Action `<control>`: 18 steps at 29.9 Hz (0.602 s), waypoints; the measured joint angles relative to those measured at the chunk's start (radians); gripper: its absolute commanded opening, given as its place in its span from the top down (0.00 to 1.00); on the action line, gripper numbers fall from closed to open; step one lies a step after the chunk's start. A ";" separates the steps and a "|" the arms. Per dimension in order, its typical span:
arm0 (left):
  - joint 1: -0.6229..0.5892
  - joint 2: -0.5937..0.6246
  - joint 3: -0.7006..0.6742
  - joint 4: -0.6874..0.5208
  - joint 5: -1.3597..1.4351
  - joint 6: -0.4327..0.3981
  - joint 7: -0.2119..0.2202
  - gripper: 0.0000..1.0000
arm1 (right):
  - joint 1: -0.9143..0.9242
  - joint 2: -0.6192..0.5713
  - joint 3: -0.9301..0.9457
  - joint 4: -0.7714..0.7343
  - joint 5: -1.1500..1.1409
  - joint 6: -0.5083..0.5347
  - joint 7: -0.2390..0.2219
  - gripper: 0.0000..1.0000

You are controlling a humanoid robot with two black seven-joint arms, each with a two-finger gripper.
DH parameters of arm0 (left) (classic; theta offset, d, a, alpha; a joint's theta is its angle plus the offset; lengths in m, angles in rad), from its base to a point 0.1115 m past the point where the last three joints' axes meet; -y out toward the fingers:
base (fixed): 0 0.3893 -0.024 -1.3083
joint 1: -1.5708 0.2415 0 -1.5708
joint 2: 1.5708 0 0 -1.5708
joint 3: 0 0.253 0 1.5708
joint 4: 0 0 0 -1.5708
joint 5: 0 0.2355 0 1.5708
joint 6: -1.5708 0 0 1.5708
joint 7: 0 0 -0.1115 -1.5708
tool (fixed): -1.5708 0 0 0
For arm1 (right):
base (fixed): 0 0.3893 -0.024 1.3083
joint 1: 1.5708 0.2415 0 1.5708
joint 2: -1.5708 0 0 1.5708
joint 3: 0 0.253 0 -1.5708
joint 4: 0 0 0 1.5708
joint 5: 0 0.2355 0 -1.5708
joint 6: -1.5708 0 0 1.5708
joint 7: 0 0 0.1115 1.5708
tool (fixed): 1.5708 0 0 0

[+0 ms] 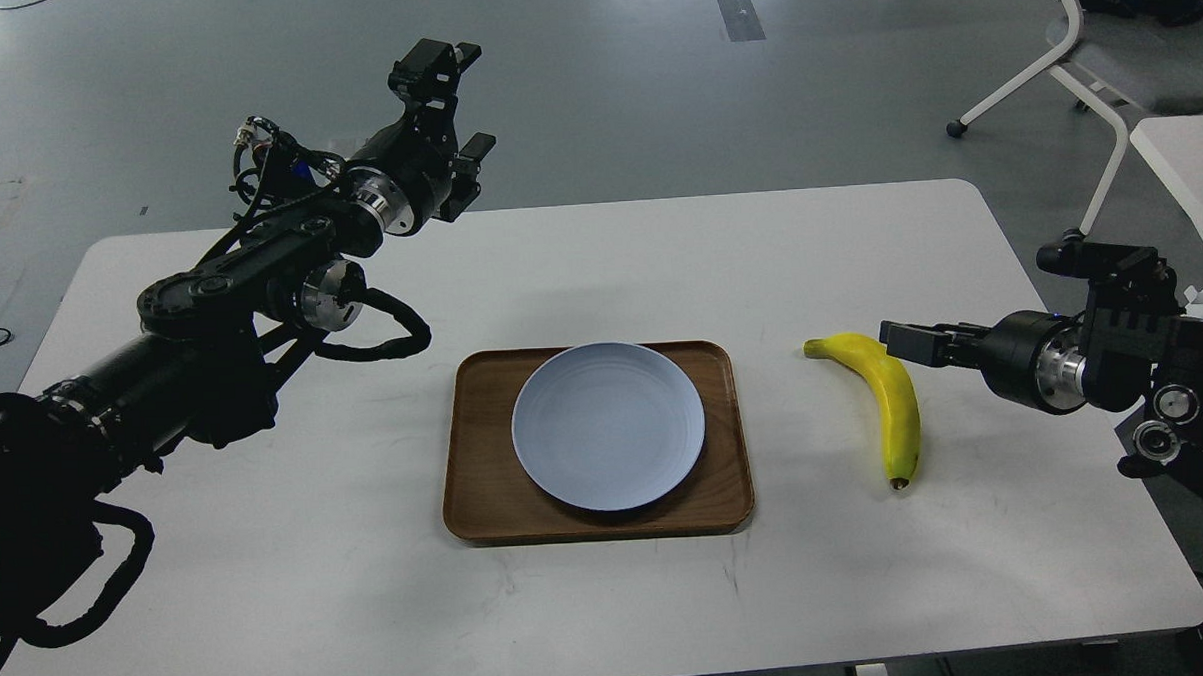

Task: Place banana on plate with both arms
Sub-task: 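Lower the right gripper onto the yellow banana and grasp it, then lift the banana with the right gripper and carry it over the plate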

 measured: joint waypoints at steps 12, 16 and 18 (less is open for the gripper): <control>0.027 0.048 -0.010 -0.006 0.001 -0.002 0.006 0.02 | -0.009 0.081 -0.038 -0.080 -0.013 0.001 -0.038 0.29; 0.030 0.057 -0.009 -0.006 0.001 -0.002 0.005 0.02 | -0.009 0.099 -0.041 -0.088 -0.014 0.000 -0.039 0.35; 0.031 0.059 -0.008 -0.006 0.001 -0.002 0.004 0.02 | -0.009 0.103 -0.042 -0.088 -0.014 0.000 -0.039 0.36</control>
